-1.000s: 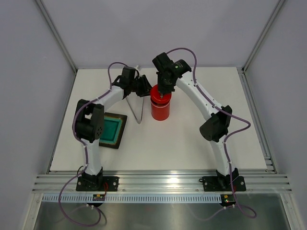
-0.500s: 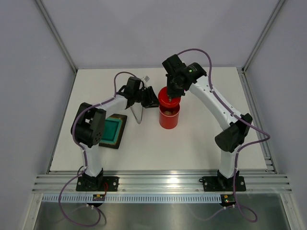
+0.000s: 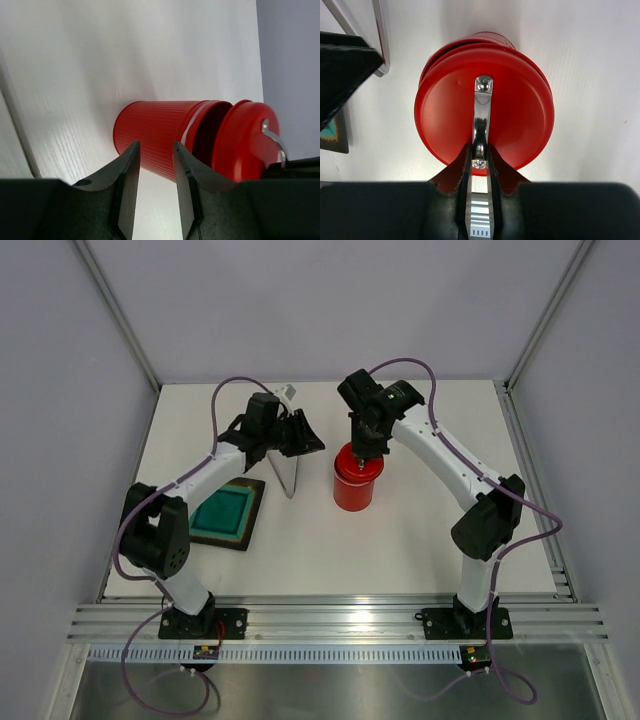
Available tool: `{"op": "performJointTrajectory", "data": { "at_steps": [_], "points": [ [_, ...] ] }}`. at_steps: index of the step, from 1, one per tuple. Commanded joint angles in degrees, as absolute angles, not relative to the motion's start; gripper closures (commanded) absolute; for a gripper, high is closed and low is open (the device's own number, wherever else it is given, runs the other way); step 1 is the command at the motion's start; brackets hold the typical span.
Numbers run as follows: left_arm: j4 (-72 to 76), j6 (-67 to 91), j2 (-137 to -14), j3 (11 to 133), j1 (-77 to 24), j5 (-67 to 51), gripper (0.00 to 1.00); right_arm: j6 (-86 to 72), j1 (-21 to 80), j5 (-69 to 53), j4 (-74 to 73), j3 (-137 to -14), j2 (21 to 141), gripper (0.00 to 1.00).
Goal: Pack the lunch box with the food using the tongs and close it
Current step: Close the box lid on the packing box.
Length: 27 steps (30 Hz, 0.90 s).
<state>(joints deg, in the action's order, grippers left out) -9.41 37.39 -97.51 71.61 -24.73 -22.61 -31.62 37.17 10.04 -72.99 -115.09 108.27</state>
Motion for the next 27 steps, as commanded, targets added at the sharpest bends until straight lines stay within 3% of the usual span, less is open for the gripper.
{"op": "performJointTrajectory", "data": {
  "at_steps": [1,27],
  "points": [
    [-11.33,34.45,-92.29,72.51,-24.61,-17.24,0.64,-32.08,38.06,9.49,-71.19,-114.26,106.08,1.0],
    [-11.86,34.98,-87.1,67.59,-22.24,-18.54,0.64,-31.2,37.97,7.56,-69.87,-114.7,111.0,1.0]
  ]
}}
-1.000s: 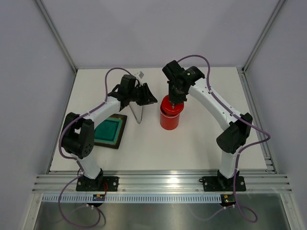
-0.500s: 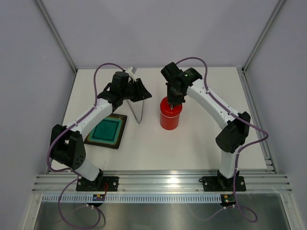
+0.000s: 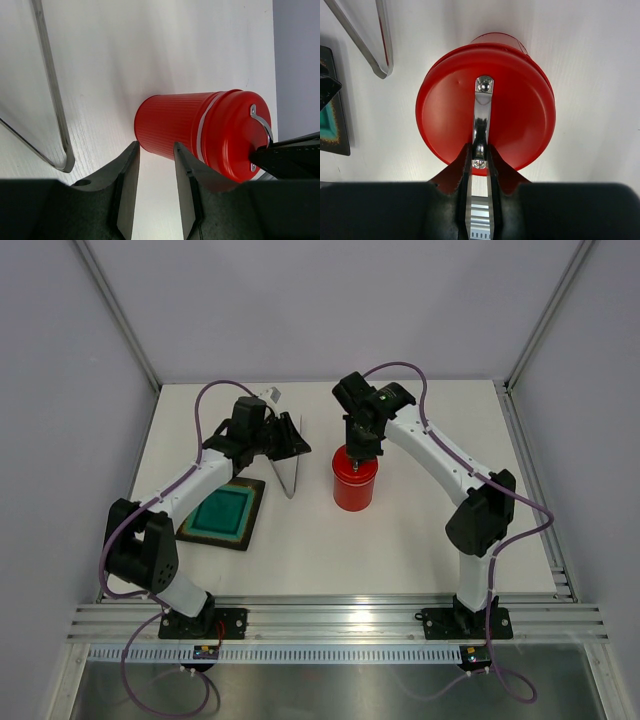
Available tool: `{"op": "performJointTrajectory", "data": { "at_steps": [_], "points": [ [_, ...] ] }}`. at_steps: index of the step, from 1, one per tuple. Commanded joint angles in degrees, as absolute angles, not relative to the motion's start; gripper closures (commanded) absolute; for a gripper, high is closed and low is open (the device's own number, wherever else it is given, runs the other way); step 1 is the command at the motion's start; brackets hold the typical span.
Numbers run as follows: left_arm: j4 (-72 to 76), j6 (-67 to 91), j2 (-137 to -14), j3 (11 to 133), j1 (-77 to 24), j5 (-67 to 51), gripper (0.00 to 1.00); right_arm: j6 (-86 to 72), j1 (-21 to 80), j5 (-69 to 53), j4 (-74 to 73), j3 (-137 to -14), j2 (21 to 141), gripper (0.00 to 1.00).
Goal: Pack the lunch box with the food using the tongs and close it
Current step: Close the box lid on the packing box.
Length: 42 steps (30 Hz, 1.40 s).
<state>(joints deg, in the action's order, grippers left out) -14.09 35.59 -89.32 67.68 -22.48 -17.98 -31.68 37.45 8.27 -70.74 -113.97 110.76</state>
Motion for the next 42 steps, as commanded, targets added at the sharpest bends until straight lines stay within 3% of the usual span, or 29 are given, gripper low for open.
{"op": "performJointTrajectory", "data": {
  "at_steps": [1,12,19,27,32,34,36,39,40,42],
  "points": [
    [-11.87,34.89,-87.19,67.59,-22.15,-18.54,0.64,-31.2,38.06,7.65,-69.87,-114.7,111.09,1.0],
    [-12.39,34.45,-87.1,67.32,-22.15,-18.81,0.64,-30.85,37.97,7.82,-70.13,-113.64,111.62,1.0],
    [-12.57,34.37,-87.01,67.41,-22.24,-18.98,0.64,-30.85,37.97,7.73,-70.05,-113.73,111.09,0.89],
    [-14.15,33.58,-85.0,68.11,-22.32,-18.72,0.64,-30.32,37.97,8.35,-70.66,-117.06,109.6,0.41],
    [-20.03,32.79,-83.59,71.71,-22.85,-17.58,0.64,-30.67,37.97,10.8,-70.05,-118.74,106.45,0.31],
    [-20.74,32.35,-82.18,72.77,-23.55,-16.79,0.69,-30.94,37.97,13.0,-69.35,-118.39,104.08,0.27],
    [-21.35,32.08,-81.65,74.17,-24.17,-16.79,0.73,-31.55,37.88,15.55,-67.16,-116.55,102.31,0.28],
    [-22.94,31.99,-82.52,76.02,-24.35,-19.33,0.85,-31.99,37.27,17.4,-64.69,-113.21,99.15,0.41],
    [-23.2,31.99,-82.7,76.29,-24.69,-19.94,0.93,-32.25,37.0,17.49,-64.25,-112.59,98.44,0.57],
    [-23.2,31.9,-83.14,76.73,-25.83,-19.95,1.0,-32.52,36.3,17.14,-63.9,-110.66,98.18,0.77]
  ]
}}
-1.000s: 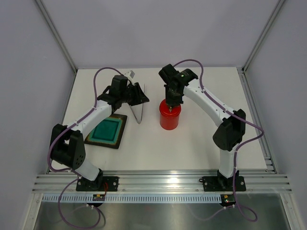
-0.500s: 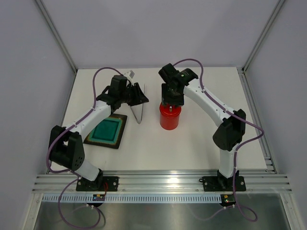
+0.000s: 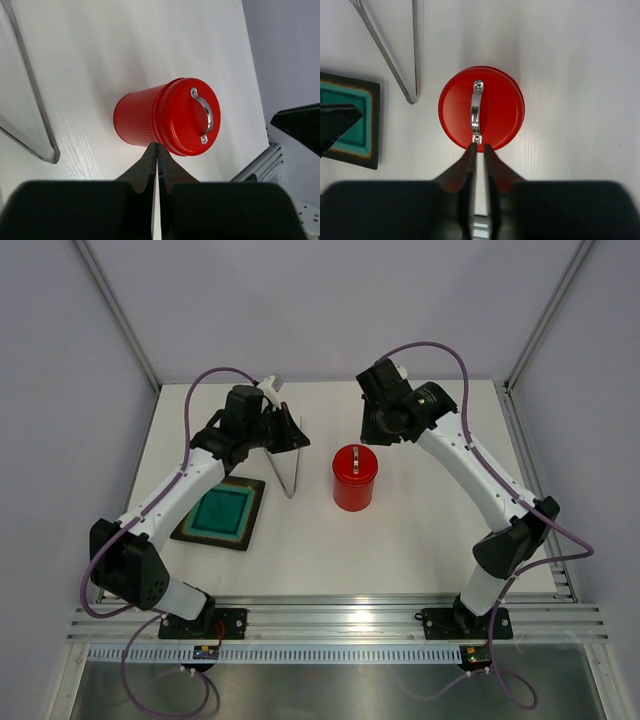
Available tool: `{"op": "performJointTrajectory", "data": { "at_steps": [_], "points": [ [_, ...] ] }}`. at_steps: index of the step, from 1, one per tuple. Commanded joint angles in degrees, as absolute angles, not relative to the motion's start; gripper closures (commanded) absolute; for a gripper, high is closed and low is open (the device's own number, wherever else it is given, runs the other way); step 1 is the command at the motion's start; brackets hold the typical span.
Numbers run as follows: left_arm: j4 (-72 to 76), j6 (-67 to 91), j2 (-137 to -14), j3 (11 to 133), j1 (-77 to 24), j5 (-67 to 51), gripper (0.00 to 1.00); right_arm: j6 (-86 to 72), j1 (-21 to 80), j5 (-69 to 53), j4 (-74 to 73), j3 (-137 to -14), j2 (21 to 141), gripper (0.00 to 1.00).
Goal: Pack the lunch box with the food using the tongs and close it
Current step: Close the box lid on the packing box.
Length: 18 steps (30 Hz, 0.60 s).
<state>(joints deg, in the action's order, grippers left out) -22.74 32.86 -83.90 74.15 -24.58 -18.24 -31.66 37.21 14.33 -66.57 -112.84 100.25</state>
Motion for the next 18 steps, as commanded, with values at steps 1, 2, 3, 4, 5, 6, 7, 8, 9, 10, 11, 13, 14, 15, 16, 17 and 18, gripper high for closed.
{"op": "performJointTrajectory", "data": {
  "at_steps": [1,2,3,4,5,6,7,8,9,10,11,13,14,15,16,17,18],
  "points": [
    [-22.94,32.08,-83.23,76.82,-26.27,-19.95,1.0,-32.61,36.12,16.79,-63.46,-110.13,98.09,0.92],
    [-22.59,32.17,-83.49,77.08,-26.8,-20.04,1.0,-32.69,35.86,16.09,-63.11,-108.91,98.0,0.97],
    [-22.59,32.34,-83.76,77.34,-27.42,-19.95,1.0,-32.78,35.77,15.82,-62.76,-108.29,97.91,1.0],
    [-22.76,32.43,-84.8,77.78,-28.64,-19.69,1.0,-32.87,35.68,15.47,-62.23,-107.76,98.0,1.0],
    [-23.2,32.43,-85.34,79.18,-29.26,-19.51,1.0,-33.05,35.6,15.29,-62.05,-107.06,98.0,1.0],
    [-23.55,32.34,-85.95,79.89,-30.49,-18.73,1.0,-33.13,35.51,15.12,-61.88,-106.88,98.09,1.0],
    [-24.51,32.0,-86.57,80.59,-31.11,-18.29,1.0,-33.22,35.51,15.03,-61.88,-106.88,98.26,1.0],
    [-25.04,31.82,-87.53,82.07,-31.55,-17.85,1.0,-33.14,35.42,15.03,-61.88,-106.87,98.35,1.0],
    [-25.48,31.64,-87.97,82.7,-31.99,-17.32,1.0,-33.13,35.33,14.94,-61.88,-106.96,98.35,1.0],
    [-25.92,31.55,-88.41,83.14,-32.69,-16.79,1.0,-33.05,35.33,14.85,-61.79,-107.05,98.61,1.0],
    [-26.1,31.55,-89.2,84.1,-32.96,-16.7,1.0,-33.05,35.25,14.77,-61.79,-107.22,98.7,1.0],
    [-26.19,31.47,-90.0,84.81,-33.48,-16.44,0.99,-33.05,35.16,14.68,-61.53,-107.05,99.22,1.0],
    [-26.28,31.38,-91.13,85.42,-33.66,-16.44,0.99,-33.13,35.07,14.42,-61.35,-106.79,99.32,1.0],
    [-26.28,31.38,-91.75,85.6,-33.92,-16.26,0.99,-33.13,35.07,14.33,-61.0,-106.35,99.58,1.0],
    [-26.28,31.38,-92.37,85.69,-34.01,-16.09,0.99,-33.22,35.07,14.15,-60.21,-104.96,100.02,1.0],
    [-26.19,31.38,-93.68,85.26,-34.01,-15.82,0.99,-33.4,34.98,13.89,-59.68,-103.98,100.19,1.0],
    [-25.41,31.64,-94.3,84.73,-34.01,-15.82,1.0,-33.49,34.72,13.36,-58.98,-102.67,100.54,1.0]
  ]
}}
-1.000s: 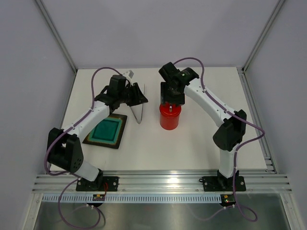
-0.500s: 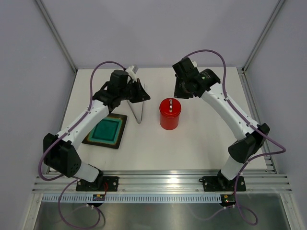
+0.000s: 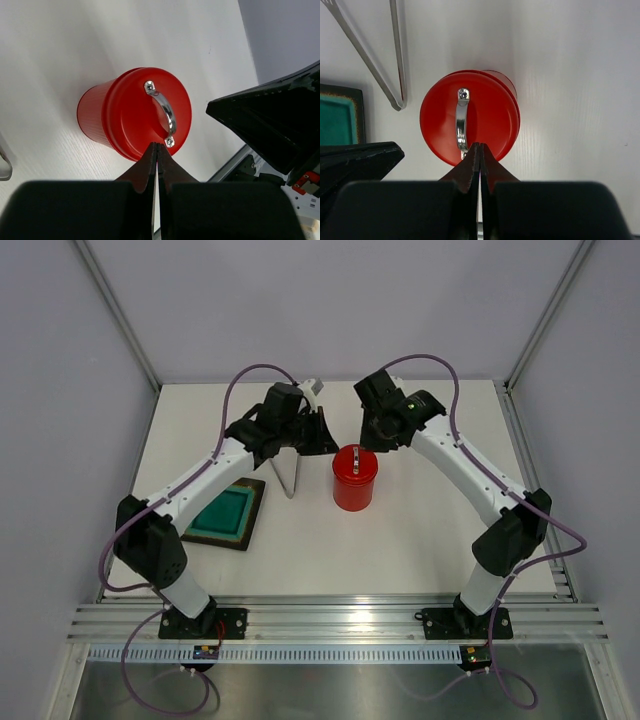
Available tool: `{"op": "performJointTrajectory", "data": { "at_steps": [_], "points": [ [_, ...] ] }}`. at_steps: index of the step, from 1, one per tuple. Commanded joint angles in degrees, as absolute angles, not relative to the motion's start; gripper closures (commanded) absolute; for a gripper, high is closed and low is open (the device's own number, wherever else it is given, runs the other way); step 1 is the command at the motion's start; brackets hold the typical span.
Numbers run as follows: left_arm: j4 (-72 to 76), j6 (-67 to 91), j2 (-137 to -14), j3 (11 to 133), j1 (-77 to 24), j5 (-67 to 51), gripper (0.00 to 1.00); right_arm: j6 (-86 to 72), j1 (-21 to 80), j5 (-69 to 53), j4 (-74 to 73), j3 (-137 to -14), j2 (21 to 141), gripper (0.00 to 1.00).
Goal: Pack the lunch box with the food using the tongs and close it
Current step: Close the box lid on the packing box.
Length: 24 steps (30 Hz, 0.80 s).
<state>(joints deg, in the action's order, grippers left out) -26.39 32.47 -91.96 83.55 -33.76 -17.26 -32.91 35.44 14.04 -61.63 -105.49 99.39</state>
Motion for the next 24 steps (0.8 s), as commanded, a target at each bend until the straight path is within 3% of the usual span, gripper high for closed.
{"op": "performJointTrajectory", "data": {
  "at_steps": [1,7,11,24],
  "points": [
    [-24.97,31.73,-95.0,84.2,-34.01,-15.82,1.0,-33.75,34.63,12.75,-57.5,-99.87,100.81,1.0],
    [-23.55,31.82,-100.54,81.39,-34.54,-17.58,1.0,-34.36,34.19,8.01,-54.32,-92.38,102.83,1.0],
    [-24.17,31.82,-98.01,79.28,-34.63,-16.62,1.0,-34.37,34.19,8.08,-53.96,-92.02,100.2,1.0],
    [-27.95,30.14,-92.81,84.29,-34.54,-11.16,1.0,-32.87,34.28,8.27,-57.39,-106.16,99.84,1.0]
  ]
}}
